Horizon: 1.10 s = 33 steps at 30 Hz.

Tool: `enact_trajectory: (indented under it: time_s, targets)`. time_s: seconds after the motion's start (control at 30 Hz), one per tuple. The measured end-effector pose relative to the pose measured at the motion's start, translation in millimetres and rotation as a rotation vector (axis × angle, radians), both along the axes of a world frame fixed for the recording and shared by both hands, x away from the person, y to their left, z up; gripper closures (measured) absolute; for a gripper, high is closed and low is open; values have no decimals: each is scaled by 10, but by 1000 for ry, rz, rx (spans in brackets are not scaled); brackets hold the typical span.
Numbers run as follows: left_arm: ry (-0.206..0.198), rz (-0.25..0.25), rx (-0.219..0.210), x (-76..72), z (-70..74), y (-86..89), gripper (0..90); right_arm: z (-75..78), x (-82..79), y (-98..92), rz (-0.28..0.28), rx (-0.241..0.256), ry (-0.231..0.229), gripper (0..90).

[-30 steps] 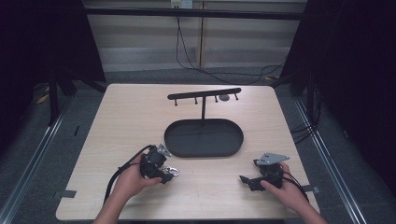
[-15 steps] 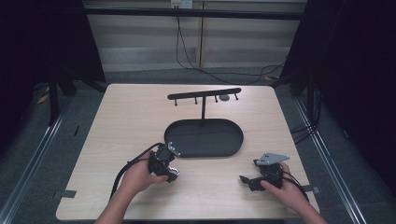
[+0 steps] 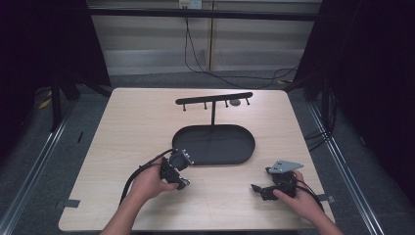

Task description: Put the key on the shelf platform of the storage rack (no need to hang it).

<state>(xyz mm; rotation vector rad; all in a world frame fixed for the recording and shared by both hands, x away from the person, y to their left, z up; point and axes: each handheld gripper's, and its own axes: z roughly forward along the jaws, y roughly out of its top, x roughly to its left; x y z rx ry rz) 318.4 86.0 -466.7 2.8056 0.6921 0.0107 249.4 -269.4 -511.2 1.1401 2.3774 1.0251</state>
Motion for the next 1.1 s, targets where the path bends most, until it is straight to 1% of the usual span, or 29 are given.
enact_trajectory:
  time_s: [0.03, 0.17, 0.23, 0.3, 0.5, 0.53, 0.57, 0.6, 0.63, 0.7, 0.77, 0.83, 0.9, 1.07, 1.1]
  targets:
    - [0, -4, 18, 0, 3, -15, 600, -1, 0, 0, 0, 0, 0, 117]
    - [22, 7, 25, 13, 9, -31, 658, 0, 0, 0, 0, 0, 0, 117]
    - [26, 12, 24, 16, 10, -31, 694, 0, 0, 0, 0, 0, 0, 117]
    - [41, 23, 15, 28, 12, -23, 714, 0, 0, 0, 0, 0, 0, 117]
    - [59, 39, 9, 46, 13, -14, 732, -1, 1, 0, 1, 0, -1, 117]
    - [63, 45, 1, 51, 22, -10, 735, 0, 0, -1, 1, 0, 0, 117]
    - [63, 45, 1, 51, 22, -10, 775, 0, 0, -1, 1, 0, 0, 117]
    - [69, 63, -39, 69, 84, 14, 818, -1, 0, 0, 0, 0, 0, 116]
    - [66, 62, -26, 73, 92, 16, 819, 0, 1, -1, 1, 0, -1, 116]
    - [86, 60, -3, 72, 75, 13, 819, -1, 1, 0, 0, 0, 0, 116]
    - [103, 68, -5, 65, 69, 11, 820, 0, 0, 0, 0, 0, 0, 117]
    - [108, 67, -8, 65, 68, 9, 822, 0, 1, -1, 1, 0, 0, 117]
    - [122, 61, -3, 64, 78, 4, 823, 0, 1, -1, 1, 0, 0, 117]
    - [153, 69, 11, 70, 129, 15, 825, 0, 1, -1, 1, 0, 0, 117]
    - [153, 69, 11, 70, 129, 15, 826, 0, 0, -1, 1, 0, 0, 117]
